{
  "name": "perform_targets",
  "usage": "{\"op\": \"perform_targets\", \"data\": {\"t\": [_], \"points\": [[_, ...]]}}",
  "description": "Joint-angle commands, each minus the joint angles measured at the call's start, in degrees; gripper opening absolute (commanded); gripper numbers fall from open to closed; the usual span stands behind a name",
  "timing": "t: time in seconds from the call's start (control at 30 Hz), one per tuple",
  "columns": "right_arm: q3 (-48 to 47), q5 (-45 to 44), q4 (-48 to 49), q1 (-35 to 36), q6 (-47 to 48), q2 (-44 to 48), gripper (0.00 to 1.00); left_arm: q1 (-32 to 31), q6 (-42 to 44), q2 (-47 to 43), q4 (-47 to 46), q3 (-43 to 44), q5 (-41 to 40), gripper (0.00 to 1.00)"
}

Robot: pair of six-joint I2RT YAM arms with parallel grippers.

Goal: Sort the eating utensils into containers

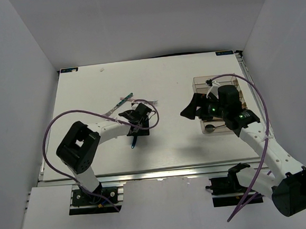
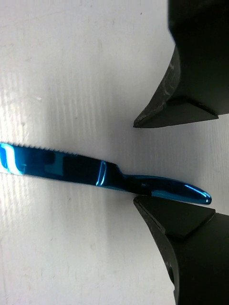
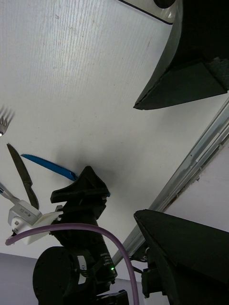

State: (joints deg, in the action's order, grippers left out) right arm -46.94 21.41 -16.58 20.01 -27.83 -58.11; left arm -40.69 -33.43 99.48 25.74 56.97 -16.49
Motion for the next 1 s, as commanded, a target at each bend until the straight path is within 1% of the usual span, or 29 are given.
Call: {"op": "perform_targets", "data": {"t": [0.0, 0.2, 0.47, 0.57, 0.6, 0.67, 0.83, 0.87, 0.93, 0.97], "points": [[-1.8, 0.7, 0.8, 0.3, 0.6, 0.9, 0.89, -2.3, -3.7, 2.2, 5.6, -4.0, 4.0, 0.68], [-0.9, 1.3, 1.5, 0.4, 0.1, 1.6, 0.89, -2.9, -2.3, -0.4, 7.0, -8.5, 3.6, 0.68], [0.5, 2.3, 3.3, 0.4, -1.2, 1.5, 0.89, -3.5, -3.7, -1.5, 9.4, -9.8, 0.9, 0.68], [0.5, 2.2, 3.2, 0.4, -1.1, 1.9, 0.89, -3.6, -4.1, -2.4, 8.5, -11.0, 1.0, 0.65], [0.5, 2.2, 3.3, 0.4, -1.0, 1.9, 0.89, -3.6, -4.1, -1.9, 8.3, -11.3, 1.1, 0.58], [0.5, 2.8, 3.3, 0.4, -1.1, 1.9, 0.89, -3.6, -4.0, -1.2, 8.1, -11.2, 1.7, 0.5], [0.4, 4.0, 3.4, 0.4, -1.2, 2.4, 0.89, -3.8, -3.0, 0.1, 7.4, -11.7, 5.1, 0.41], [0.4, 4.2, 3.5, 0.4, -1.1, 2.8, 0.89, -3.8, -3.0, 0.4, 7.4, -12.1, 5.4, 0.34], [0.5, 4.3, 3.6, 0.3, -1.2, 3.3, 0.89, -3.8, -3.0, 1.0, 7.5, -12.7, 6.1, 0.29], [0.5, 4.5, 3.7, 0.4, -1.2, 3.7, 0.89, -3.8, -2.9, 1.6, 7.2, -13.4, 6.6, 0.23]]}}
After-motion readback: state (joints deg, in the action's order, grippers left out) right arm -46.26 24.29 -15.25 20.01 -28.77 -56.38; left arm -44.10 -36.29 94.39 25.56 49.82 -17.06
